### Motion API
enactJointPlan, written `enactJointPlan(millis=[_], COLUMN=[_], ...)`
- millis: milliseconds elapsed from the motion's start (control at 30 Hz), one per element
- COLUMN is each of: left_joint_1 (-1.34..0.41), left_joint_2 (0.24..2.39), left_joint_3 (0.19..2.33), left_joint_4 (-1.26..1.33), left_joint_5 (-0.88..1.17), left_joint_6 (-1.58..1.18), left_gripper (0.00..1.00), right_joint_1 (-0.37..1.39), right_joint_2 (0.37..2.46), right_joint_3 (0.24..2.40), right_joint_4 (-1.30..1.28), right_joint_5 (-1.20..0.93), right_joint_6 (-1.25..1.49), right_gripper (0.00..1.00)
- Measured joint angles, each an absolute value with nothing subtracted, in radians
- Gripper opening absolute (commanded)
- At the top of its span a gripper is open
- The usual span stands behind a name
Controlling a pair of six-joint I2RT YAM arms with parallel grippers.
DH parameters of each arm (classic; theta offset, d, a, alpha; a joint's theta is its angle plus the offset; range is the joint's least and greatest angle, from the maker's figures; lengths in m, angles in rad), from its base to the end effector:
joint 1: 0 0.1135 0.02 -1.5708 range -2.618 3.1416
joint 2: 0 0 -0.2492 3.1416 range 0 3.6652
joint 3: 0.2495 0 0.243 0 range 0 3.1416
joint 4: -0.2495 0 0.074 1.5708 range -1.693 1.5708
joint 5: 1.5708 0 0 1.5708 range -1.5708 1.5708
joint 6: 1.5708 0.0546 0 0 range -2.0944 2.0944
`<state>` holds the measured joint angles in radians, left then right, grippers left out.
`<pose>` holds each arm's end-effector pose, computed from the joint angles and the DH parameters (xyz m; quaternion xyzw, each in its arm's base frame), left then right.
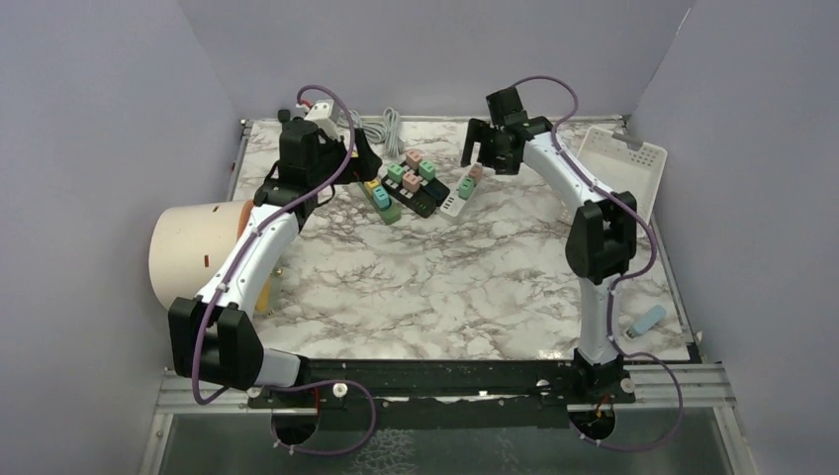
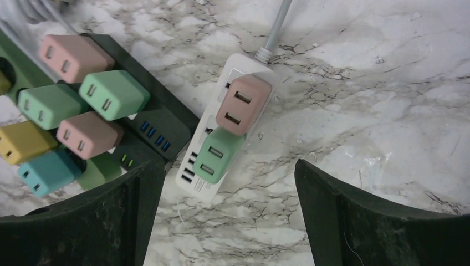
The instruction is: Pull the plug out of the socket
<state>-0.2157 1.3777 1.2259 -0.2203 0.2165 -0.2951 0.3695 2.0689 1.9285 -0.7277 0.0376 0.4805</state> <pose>0.3224 -0.0827 0.3355 0.0283 0.8226 -0.2280 0.5201 0.4331 0.1655 0.2608 0.0585 0.9369 0.1258 0.3208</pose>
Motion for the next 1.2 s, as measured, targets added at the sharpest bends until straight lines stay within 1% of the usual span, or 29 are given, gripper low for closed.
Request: enactJointPlan(millis=[133, 267, 367, 500, 533, 567, 633, 700, 733, 867, 1000, 1200], left_joint_1=[-0.218, -0.225, -0.231, -0.255, -0.266, -0.278, -0.32, -0.363, -0.385, -0.469, -0.513, -0.541], left_joint_2=[1.38, 1.383, 1.383, 1.384, 1.385, 1.388, 1.407, 1.437, 1.456, 1.556, 1.647, 1.768], left_joint_3=[1.139, 1.067, 1.048, 1.036, 1.032, 1.029, 1.022, 1.016, 1.015, 1.013, 1.022, 1.097], left_joint_4=[-0.18, -0.16, -0.15, -0.111, -0.102, -0.096, -0.076, -0.064, -0.057, -0.031, -0.019, 0.023], left_joint_5=[0.216, 0.217, 0.218, 0.227, 0.228, 0.228, 0.228, 0.227, 0.227, 0.223, 0.223, 0.225], left_joint_6=[-0.355, -0.381, -0.385, -0.39, -0.395, -0.4, -0.412, -0.427, -0.434, -0.477, -0.509, -0.535], left_gripper=[0.99, 0.99, 0.99, 0.99, 0.99, 0.99, 0.99, 0.99, 0.99, 0.99, 0.99, 0.99], right_joint_1=[0.367, 0.367, 0.367, 0.367, 0.368, 0.368, 0.369, 0.372, 0.372, 0.372, 0.371, 0.372], right_joint_2=[2.213, 2.289, 2.328, 2.348, 2.353, 2.357, 2.363, 2.366, 2.366, 2.366, 2.36, 2.271], right_joint_3=[2.024, 2.069, 2.114, 2.13, 2.13, 2.13, 2.13, 2.13, 2.131, 2.133, 2.124, 2.012], right_joint_4=[-0.772, -0.807, -0.832, -0.841, -0.842, -0.842, -0.842, -0.844, -0.848, -0.845, -0.836, -0.819], right_joint_5=[0.036, 0.035, 0.035, 0.028, 0.025, 0.019, 0.006, -0.005, -0.007, -0.031, -0.058, -0.139], right_joint_6=[0.49, 0.496, 0.496, 0.496, 0.496, 0.496, 0.496, 0.49, 0.483, 0.468, 0.444, 0.432], right_gripper=[0.9, 0.87, 0.8, 0.66, 0.64, 0.57, 0.38, 0.07, 0.02, 0.01, 0.01, 0.01])
